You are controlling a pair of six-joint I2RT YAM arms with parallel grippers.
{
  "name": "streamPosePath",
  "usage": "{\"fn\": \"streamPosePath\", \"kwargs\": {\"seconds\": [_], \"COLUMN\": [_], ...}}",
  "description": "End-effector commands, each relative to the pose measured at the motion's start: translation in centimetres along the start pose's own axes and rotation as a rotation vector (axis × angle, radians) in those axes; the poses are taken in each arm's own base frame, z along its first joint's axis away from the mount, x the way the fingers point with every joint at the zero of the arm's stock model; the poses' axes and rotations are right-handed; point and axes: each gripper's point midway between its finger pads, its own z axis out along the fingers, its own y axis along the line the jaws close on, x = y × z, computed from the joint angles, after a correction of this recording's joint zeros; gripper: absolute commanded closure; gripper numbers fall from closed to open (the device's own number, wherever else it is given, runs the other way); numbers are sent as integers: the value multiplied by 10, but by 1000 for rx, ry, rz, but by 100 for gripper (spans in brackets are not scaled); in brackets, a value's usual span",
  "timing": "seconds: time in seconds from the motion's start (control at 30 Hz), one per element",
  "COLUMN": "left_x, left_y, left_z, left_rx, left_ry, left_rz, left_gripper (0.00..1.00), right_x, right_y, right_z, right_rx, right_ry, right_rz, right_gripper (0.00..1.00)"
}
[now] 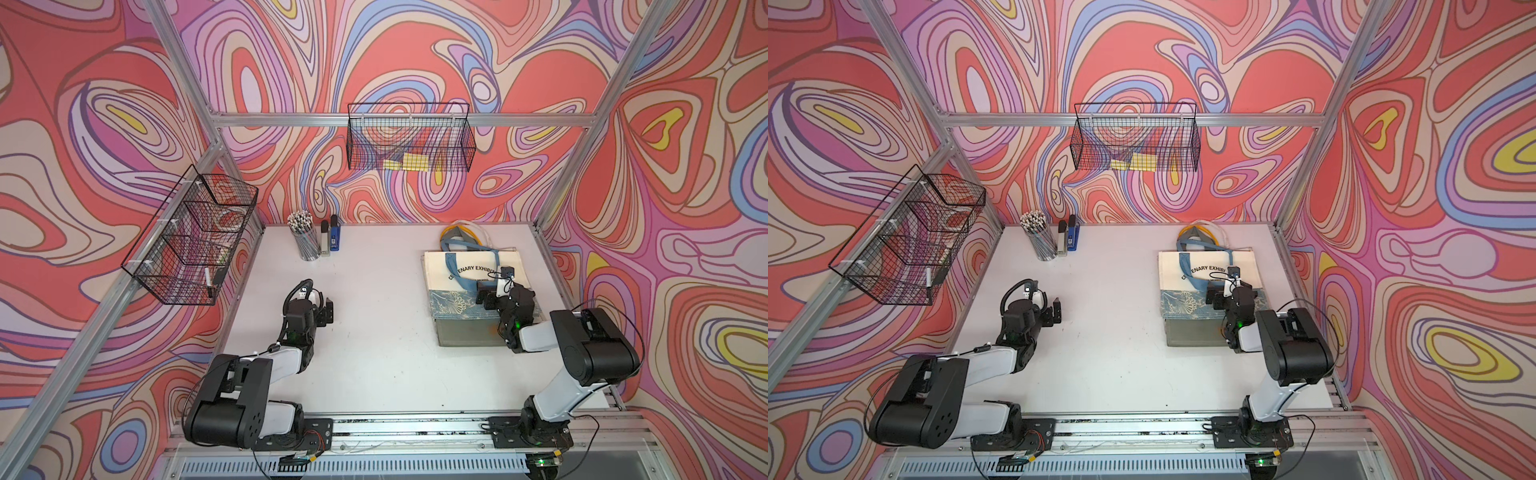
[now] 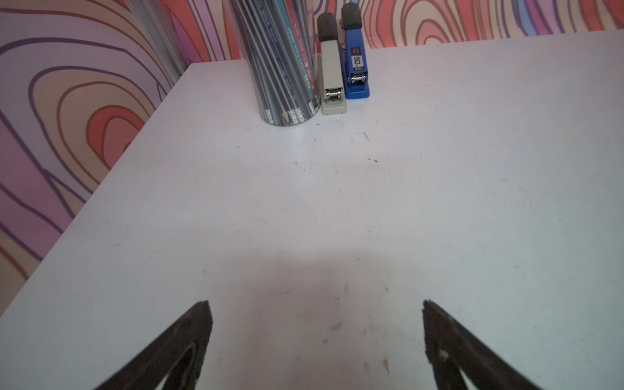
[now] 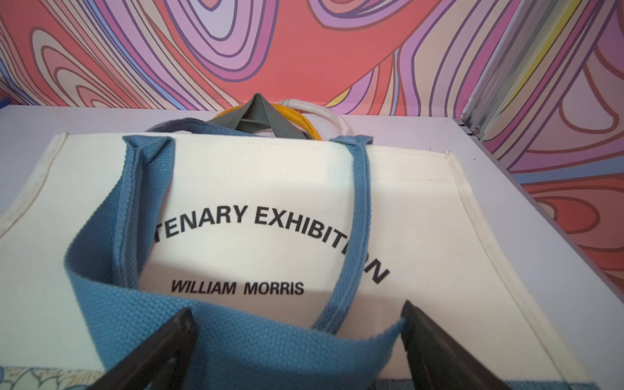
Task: Put away the canvas bag
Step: Reset both arms
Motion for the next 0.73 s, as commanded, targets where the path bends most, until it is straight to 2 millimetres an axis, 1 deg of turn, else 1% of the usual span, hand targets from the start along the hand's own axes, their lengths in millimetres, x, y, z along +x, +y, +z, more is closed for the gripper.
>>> {"fn": "streamPosePath", "kwargs": {"seconds": [0.0,0.03,0.07,0.13,0.17,0.2,0.23,0.27,0.3,0.4,0.47,0.57,0.7], "left_x": [-27,-24,-20,-26,-20,-21,-23,-24,-22,-23,-23,-23,-23], "left_y": [-3,-1,2,3,10,17,18,20,23,24,24,24,24], "left_z": [11,13,16,23,23,24,23,23,22,22,22,22,22], "left_rx": [63,52,34,17,-22,-57,-63,-73,-95,-102,-99,-101,-100], "left_ry": [-170,-142,-70,-95,-56,-34,-65,-83,-58,-82,-59,-71,-76], "left_rz": [-2,-7,-16,-11,-30,-53,-52,-50,-65,-63,-68,-67,-65], "left_gripper": [1,1,1,1,1,1,1,1,1,1,1,1,1], "right_x": [-12,-12,-13,-14,-15,-13,-12,-13,-13,-11,-11,-9,-12], "right_y": [-2,-2,-3,-6,-4,-5,-6,-10,-12,-9,-10,-8,-11], "right_z": [3,3,2,-2,-2,2,5,3,2,6,6,10,6], "right_rx": [5,3,10,25,19,25,21,42,54,36,40,25,35], "right_ry": [-42,-40,-47,-67,-67,-46,-31,-39,-49,-27,-25,-9,-27], "right_rz": [0,0,-2,-3,-2,3,14,13,16,21,17,23,25], "right_gripper": [2,2,2,2,2,2,2,2,2,2,2,2,2]}}
